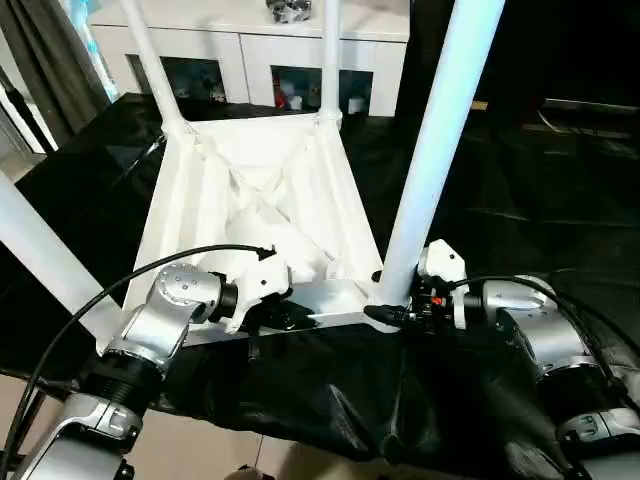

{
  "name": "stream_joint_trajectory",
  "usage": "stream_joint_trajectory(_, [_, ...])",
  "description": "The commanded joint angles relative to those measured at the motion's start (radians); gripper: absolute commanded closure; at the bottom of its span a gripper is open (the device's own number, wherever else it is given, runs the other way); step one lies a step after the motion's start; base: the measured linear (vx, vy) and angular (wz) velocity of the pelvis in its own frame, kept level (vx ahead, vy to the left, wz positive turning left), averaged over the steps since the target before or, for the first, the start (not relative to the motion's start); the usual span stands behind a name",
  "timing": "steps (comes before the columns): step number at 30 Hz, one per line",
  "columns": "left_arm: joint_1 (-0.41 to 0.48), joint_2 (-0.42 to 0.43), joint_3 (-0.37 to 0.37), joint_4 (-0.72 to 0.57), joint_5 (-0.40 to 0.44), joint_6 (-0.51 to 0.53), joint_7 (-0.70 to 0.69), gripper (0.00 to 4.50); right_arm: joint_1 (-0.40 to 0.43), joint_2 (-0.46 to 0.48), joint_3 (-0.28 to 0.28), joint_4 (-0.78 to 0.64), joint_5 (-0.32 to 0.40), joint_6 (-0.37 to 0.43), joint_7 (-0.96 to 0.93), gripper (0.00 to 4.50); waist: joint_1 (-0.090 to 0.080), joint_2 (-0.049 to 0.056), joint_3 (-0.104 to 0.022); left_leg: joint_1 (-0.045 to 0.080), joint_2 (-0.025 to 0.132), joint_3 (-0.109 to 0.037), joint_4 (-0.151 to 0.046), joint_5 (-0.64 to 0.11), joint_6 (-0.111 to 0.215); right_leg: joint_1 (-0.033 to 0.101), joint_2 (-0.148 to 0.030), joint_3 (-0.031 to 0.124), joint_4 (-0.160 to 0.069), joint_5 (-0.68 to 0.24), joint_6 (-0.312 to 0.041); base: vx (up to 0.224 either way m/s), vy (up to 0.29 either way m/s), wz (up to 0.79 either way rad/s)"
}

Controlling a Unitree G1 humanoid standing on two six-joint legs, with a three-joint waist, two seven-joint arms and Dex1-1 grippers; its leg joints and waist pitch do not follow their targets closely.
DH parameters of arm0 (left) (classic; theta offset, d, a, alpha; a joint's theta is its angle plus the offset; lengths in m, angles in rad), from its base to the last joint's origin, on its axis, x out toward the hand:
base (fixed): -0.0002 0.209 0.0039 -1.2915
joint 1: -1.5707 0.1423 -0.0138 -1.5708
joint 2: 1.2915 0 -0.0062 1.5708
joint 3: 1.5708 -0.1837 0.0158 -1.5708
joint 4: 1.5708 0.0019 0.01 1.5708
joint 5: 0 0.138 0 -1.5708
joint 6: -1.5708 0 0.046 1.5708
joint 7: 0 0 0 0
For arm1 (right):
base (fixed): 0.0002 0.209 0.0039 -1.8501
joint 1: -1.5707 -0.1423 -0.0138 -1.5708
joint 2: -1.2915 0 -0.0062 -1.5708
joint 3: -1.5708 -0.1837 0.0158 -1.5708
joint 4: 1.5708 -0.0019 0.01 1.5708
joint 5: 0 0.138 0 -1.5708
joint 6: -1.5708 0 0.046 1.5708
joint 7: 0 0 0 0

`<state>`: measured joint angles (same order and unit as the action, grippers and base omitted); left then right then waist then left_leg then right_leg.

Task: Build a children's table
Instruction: Rotate leg to tighten

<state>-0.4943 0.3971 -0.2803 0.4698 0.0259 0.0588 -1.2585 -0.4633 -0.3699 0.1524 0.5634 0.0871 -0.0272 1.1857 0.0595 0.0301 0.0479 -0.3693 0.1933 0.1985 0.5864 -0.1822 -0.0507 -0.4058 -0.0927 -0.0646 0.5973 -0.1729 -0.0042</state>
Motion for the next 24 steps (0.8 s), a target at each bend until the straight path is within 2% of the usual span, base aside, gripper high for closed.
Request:
stream_joint_trajectory(1, [-0.001, -0.031, -0.026, 0.012, 0.003, -0.028, 0.027, 4.50, 0.012, 0.026, 0.036, -0.017, -0.001, 0.010, -0.011, 1.83, 0.003, -0.016, -0.064, 0.009, 0.039, -0.014, -0.063, -0.195, 0.075, 0.048, -0.050, 0.039, -0.062, -0.213, -0.248, 0.000, 0.000, 0.00])
stream_joint_trajectory(3, [-0.005, -0.037, -0.026, 0.019, 0.020, -0.034, 0.059, 4.50, 0.016, 0.033, 0.033, -0.016, -0.014, -0.001, -0.047, 1.83, 0.002, -0.015, -0.061, 0.010, 0.039, -0.014, -0.065, -0.215, 0.067, 0.046, -0.050, 0.039, -0.067, -0.241, -0.240, 0.000, 0.000, 0.00])
stream_joint_trajectory(5, [-0.022, -0.083, -0.020, 0.049, 0.078, -0.012, 0.224, 4.50, 0.009, 0.087, -0.004, 0.032, -0.070, 0.009, -0.273, 1.83, -0.002, -0.015, -0.057, 0.016, 0.038, -0.015, -0.069, -0.248, 0.045, 0.039, -0.051, 0.041, -0.076, -0.304, -0.222, 0.000, 0.000, 0.00])
stream_joint_trajectory(6, [-0.022, -0.083, -0.020, 0.049, 0.078, -0.012, 0.224, 4.50, 0.009, 0.087, -0.004, 0.032, -0.070, 0.009, -0.273, 1.83, -0.006, -0.014, -0.054, 0.019, 0.036, -0.017, -0.071, -0.279, 0.025, 0.038, -0.052, 0.041, -0.082, -0.362, -0.208, 0.000, 0.000, 0.00])
stream_joint_trajectory(8, [-0.021, -0.141, -0.011, 0.036, 0.079, 0.048, 0.306, 4.50, 0.016, 0.156, -0.042, 0.048, -0.083, 0.057, -0.453, 1.83, -0.008, -0.014, -0.053, 0.023, 0.034, -0.020, -0.074, -0.308, 0.007, 0.035, -0.054, 0.040, -0.090, -0.439, -0.180, 0.000, 0.000, 0.00])
stream_joint_trajectory(9, [-0.017, -0.201, -0.016, 0.015, 0.099, 0.098, 0.394, 4.50, 0.034, 0.238, -0.061, 0.039, -0.089, 0.098, -0.596, 1.83, -0.014, -0.007, -0.051, 0.022, 0.036, -0.024, -0.079, -0.326, -0.007, 0.034, -0.053, 0.039, -0.094, -0.462, -0.165, 0.000, 0.000, 0.00])
stream_joint_trajectory(10, [-0.015, -0.218, -0.016, 0.007, 0.101, 0.113, 0.413, 4.50, 0.037, 0.261, -0.064, 0.035, -0.090, 0.106, -0.625, 1.83, -0.019, -0.008, -0.050, 0.021, 0.033, -0.028, -0.081, -0.345, -0.015, 0.035, -0.052, 0.035, -0.097, -0.486, -0.148, 0.000, 0.000, 0.00])
stream_joint_trajectory(11, [-0.013, -0.227, -0.015, 0.002, 0.101, 0.121, 0.424, 4.50, 0.039, 0.273, -0.065, 0.033, -0.090, 0.110, -0.641, 1.84, -0.022, -0.011, -0.049, 0.023, 0.033, -0.027, -0.082, -0.362, -0.017, 0.032, -0.050, 0.035, -0.100, -0.503, -0.139, 0.000, 0.000, 0.00])
stream_joint_trajectory(12, [-0.011, -0.245, -0.015, -0.007, 0.101, 0.136, 0.442, 4.50, 0.043, 0.294, -0.066, 0.027, -0.090, 0.117, -0.670, 1.84, -0.024, -0.007, -0.050, 0.029, 0.028, -0.029, -0.078, -0.387, -0.012, 0.028, -0.053, 0.034, -0.106, -0.537, -0.126, 0.000, 0.000, 0.00])
stream_joint_trajectory(14, [-0.008, -0.293, -0.022, -0.025, 0.110, 0.169, 0.488, 4.50, 0.050, 0.357, -0.052, 0.005, -0.090, 0.135, -0.718, 1.84, -0.031, -0.007, -0.048, 0.027, 0.027, -0.030, -0.078, -0.411, -0.004, 0.024, -0.052, 0.033, -0.116, -0.581, -0.106, 0.000, 0.000, 0.00])
stream_joint_trajectory(16, [-0.012, -0.341, -0.033, -0.026, 0.131, 0.182, 0.546, 4.50, 0.043, 0.416, -0.033, -0.010, -0.108, 0.136, -0.776, 1.84, -0.033, -0.005, -0.050, 0.024, 0.027, -0.033, -0.082, -0.407, -0.004, 0.025, -0.051, 0.031, -0.117, -0.581, -0.092, 0.000, 0.000, 0.00])
stream_joint_trajectory(18, [-0.013, -0.347, -0.035, -0.025, 0.134, 0.175, 0.551, 4.50, 0.039, 0.421, -0.034, -0.016, -0.115, 0.121, -0.791, 1.84, -0.033, -0.005, -0.052, 0.029, 0.027, -0.032, -0.081, -0.412, -0.004, 0.022, -0.050, 0.030, -0.119, -0.567, -0.092, 0.000, 0.000, 0.00])
stream_joint_trajectory(20, [-0.013, -0.340, -0.036, -0.025, 0.139, 0.171, 0.544, 4.50, 0.037, 0.423, -0.060, -0.026, -0.091, 0.127, -0.795, 1.84, -0.032, -0.002, -0.056, 0.022, 0.028, -0.033, -0.085, -0.391, 0.006, 0.029, -0.051, 0.031, -0.115, -0.516, -0.099, 0.000, 0.000, 0.00])
stream_joint_trajectory(22, [-0.011, -0.330, -0.035, -0.029, 0.139, 0.174, 0.538, 4.50, 0.037, 0.417, -0.080, -0.034, -0.073, 0.139, -0.795, 1.28, -0.031, 0.000, -0.057, 0.018, 0.030, -0.031, -0.088, -0.376, 0.013, 0.030, -0.049, 0.034, -0.110, -0.454, -0.118, 0.000, 0.000, 0.00])
stream_joint_trajectory(24, [-0.007, -0.309, -0.033, -0.035, 0.138, 0.160, 0.519, 4.50, 0.038, 0.389, -0.085, -0.039, -0.070, 0.135, -0.774, 1.08, -0.031, 0.001, -0.058, 0.018, 0.030, -0.029, -0.087, -0.375, 0.015, 0.031, -0.050, 0.035, -0.108, -0.429, -0.130, 0.000, 0.000, 0.00])
